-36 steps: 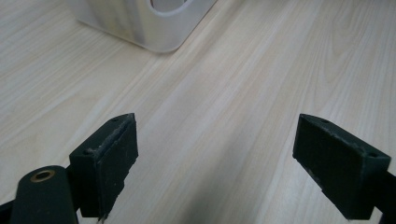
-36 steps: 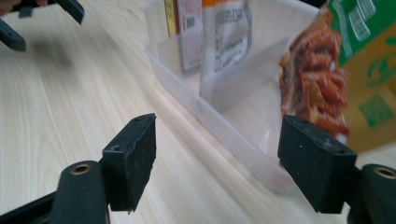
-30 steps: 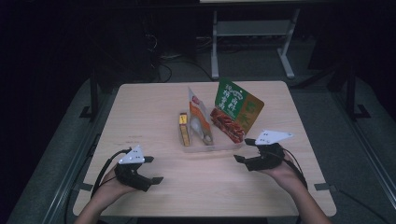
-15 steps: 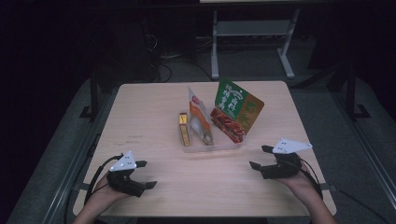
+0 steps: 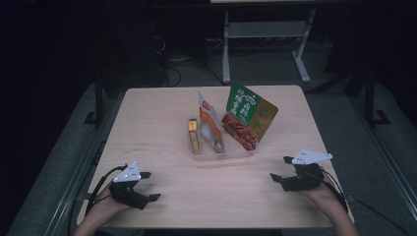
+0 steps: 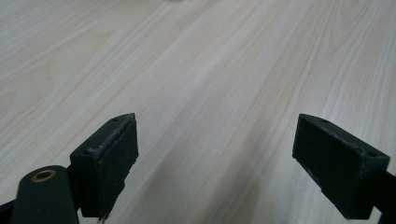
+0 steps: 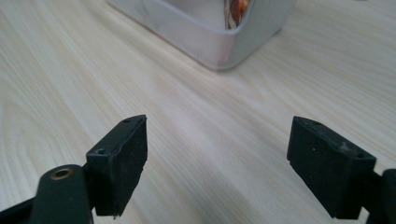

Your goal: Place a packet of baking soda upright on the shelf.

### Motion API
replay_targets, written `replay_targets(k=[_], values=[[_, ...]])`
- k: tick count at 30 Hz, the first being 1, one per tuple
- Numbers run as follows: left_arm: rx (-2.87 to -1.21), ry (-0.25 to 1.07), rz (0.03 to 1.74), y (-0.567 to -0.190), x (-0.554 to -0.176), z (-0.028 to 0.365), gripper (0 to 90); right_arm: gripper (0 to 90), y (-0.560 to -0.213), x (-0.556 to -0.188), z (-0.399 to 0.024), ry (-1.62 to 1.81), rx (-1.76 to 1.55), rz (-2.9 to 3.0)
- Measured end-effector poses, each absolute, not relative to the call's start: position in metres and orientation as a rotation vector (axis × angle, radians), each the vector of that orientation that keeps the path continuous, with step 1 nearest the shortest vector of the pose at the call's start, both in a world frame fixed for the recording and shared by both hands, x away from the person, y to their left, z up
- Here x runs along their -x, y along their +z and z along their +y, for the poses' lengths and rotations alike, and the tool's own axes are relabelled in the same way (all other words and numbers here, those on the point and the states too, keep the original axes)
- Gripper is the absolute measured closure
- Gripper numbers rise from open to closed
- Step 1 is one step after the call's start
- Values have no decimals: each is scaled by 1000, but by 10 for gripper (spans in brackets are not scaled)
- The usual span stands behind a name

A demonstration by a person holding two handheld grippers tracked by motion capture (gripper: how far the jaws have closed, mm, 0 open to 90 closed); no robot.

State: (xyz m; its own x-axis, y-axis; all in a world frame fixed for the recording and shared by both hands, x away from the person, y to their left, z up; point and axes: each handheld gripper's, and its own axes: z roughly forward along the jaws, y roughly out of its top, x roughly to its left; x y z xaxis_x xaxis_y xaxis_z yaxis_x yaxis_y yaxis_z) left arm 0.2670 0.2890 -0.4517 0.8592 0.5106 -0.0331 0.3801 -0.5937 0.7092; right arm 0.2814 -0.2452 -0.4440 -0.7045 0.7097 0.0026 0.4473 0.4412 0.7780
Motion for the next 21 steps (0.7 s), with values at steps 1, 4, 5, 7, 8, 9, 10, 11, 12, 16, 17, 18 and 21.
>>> replay_targets(k=[1,4,5,7,8,9,10,11,12,16,17,18,21], values=[[-2277,218,641,-452,-267,288,136,199,-445,-282,-245,1131,-984,2378],[-2285,217,638,-453,-267,287,136,200,-448,-283,-246,1114,-982,2396],[-2284,219,638,-454,-267,287,136,199,-448,-283,-246,1114,-980,2399],[-2285,220,637,-454,-267,287,137,199,-449,-283,-246,1113,-980,2402],[-2293,225,634,-454,-268,288,137,200,-449,-283,-246,1115,-971,2406],[-2294,228,635,-454,-268,287,138,199,-449,-283,-247,1115,-969,2407],[-2294,232,632,-454,-268,288,138,199,-449,-283,-247,1117,-969,2407],[-2294,232,632,-454,-268,288,138,200,-449,-284,-247,1120,-969,2407],[-2293,235,629,-454,-268,287,138,200,-449,-284,-247,1119,-968,2412],[-2295,234,624,-454,-268,287,139,200,-449,-284,-246,1112,-961,2418],[-2295,235,623,-454,-268,287,138,200,-449,-284,-246,1113,-965,2415],[-2295,235,622,-454,-268,287,139,200,-449,-284,-245,1110,-963,2416],[-2298,236,617,-454,-268,287,139,200,-449,-284,-245,1111,-955,2416]])
